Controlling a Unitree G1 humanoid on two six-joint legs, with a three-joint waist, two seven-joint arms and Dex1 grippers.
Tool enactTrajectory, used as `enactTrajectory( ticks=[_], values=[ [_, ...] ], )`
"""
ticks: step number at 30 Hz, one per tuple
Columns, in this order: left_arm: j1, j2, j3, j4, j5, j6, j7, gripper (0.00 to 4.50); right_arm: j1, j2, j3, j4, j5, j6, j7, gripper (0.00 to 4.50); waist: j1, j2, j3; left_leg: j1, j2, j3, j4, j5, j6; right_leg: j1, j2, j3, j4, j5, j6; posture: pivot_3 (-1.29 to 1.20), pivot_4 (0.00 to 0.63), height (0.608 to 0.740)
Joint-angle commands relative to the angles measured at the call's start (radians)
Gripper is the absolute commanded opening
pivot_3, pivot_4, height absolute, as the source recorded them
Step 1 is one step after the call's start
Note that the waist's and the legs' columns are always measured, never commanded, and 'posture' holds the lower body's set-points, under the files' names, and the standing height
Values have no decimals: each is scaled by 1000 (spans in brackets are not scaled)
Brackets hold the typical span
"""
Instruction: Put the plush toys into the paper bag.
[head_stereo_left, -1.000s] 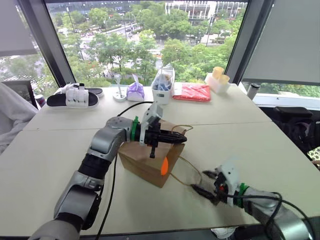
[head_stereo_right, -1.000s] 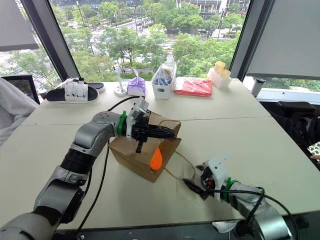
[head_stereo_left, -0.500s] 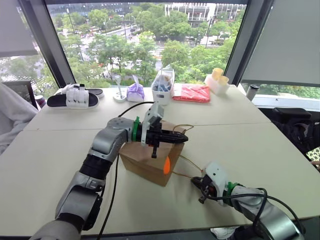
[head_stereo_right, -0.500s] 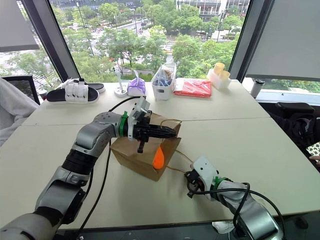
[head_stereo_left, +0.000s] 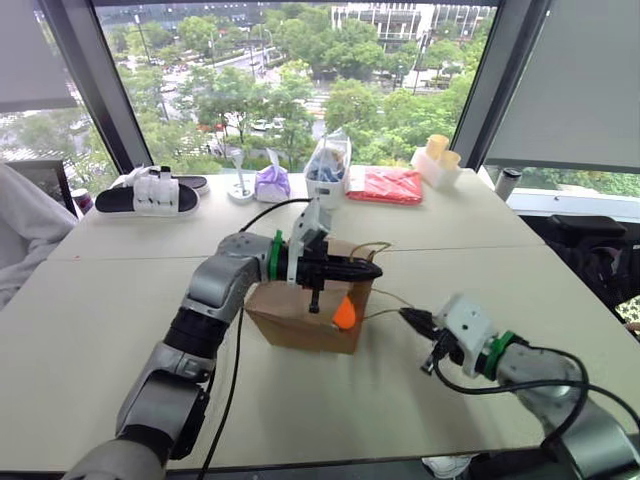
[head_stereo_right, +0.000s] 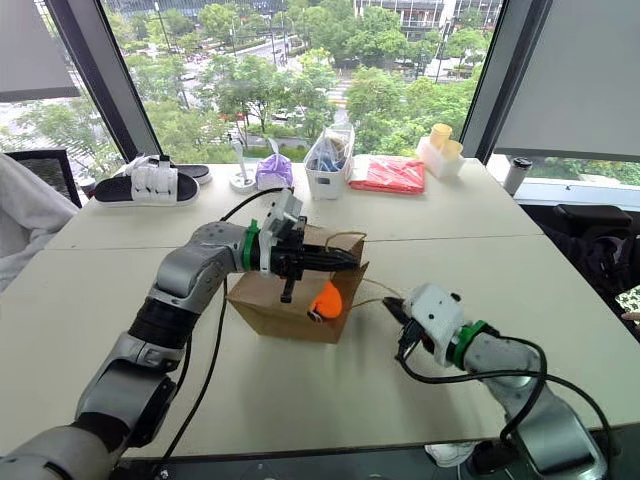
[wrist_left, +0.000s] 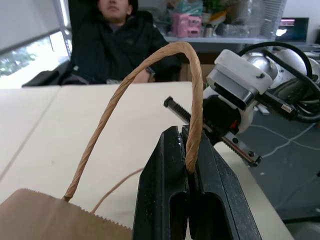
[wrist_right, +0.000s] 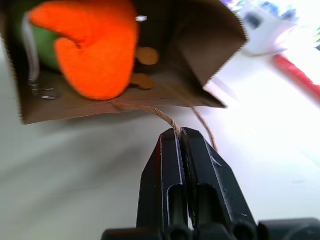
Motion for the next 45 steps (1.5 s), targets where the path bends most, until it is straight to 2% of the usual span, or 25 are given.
enactTrajectory(
  ticks=[1, 5, 11, 15, 21, 28, 32, 37, 40, 45],
  values=[
    [-64, -37, 55, -35, -49, -5, 51, 0, -83, -25, -139, -65, 59, 11, 2, 64, -1, 0, 0, 0, 0, 0, 0, 0, 0, 0, 0, 0, 0, 0, 0, 0, 150, 740],
    [-114, -59, 122, -14, -88, 18, 127, 0, -185, -53, -226, -104, 145, 82, 16, 64, -4, 1, 1, -1, 0, 0, 0, 0, 0, -1, 0, 0, 0, 0, 0, 0, 150, 740],
    [-90, -29, 142, 0, -89, 29, 151, 0, -294, -80, -244, -154, 249, 196, 22, 64, -6, 1, 1, 0, 1, 0, -1, 0, 0, -1, 0, 0, 0, 0, 0, 0, 150, 740],
    [-40, 16, 124, 23, -55, -7, 133, 0, -278, -87, -196, -190, 265, 232, 30, 64, -3, 1, 1, 0, 1, 0, -1, 0, 0, -1, 0, 0, 0, 0, 0, 0, 150, 740],
    [2, 93, 94, 68, 13, -89, 78, 0, -270, -101, -206, -212, 282, 256, 34, 64, 0, 1, 1, -1, 0, 0, 0, 0, 0, -2, -1, 0, 0, 0, 0, 0, 150, 740],
    [0, 139, 73, 171, 89, -209, 34, 0, -300, -100, -161, -272, 325, 313, 15, 64, -1, 1, 1, -1, 0, 0, -1, 0, 0, -1, -1, 0, -1, 0, 0, 0, 150, 740],
    [-32, 133, 98, 209, 82, -214, 45, 0, -306, -91, -122, -302, 361, 345, 9, 64, -1, 1, 1, -1, 0, 0, -1, 0, 0, -1, -1, 0, -1, 0, 0, 0, 150, 740],
    [-49, 121, 148, 150, -6, -98, 59, 0, -323, -95, -82, -283, 347, 329, 11, 64, -4, 1, 1, -2, 0, 0, -1, 0, 0, -2, -1, 0, -1, 0, 0, 0, 150, 740],
    [-38, 145, 160, 92, -39, -34, 49, 875, -329, -101, -84, -266, 339, 316, 14, 892, -5, 1, 1, -2, 1, 0, -1, 0, 0, -2, -1, 0, -1, 0, 0, 0, 150, 740],
    [6, 203, 151, 12, -49, 10, 26, 3344, -335, -101, -92, -256, 336, 298, 13, 3383, -7, 1, 1, -1, 1, 0, -1, 0, 0, -2, -1, 0, 0, 0, 0, 0, 150, 740]
  ],
)
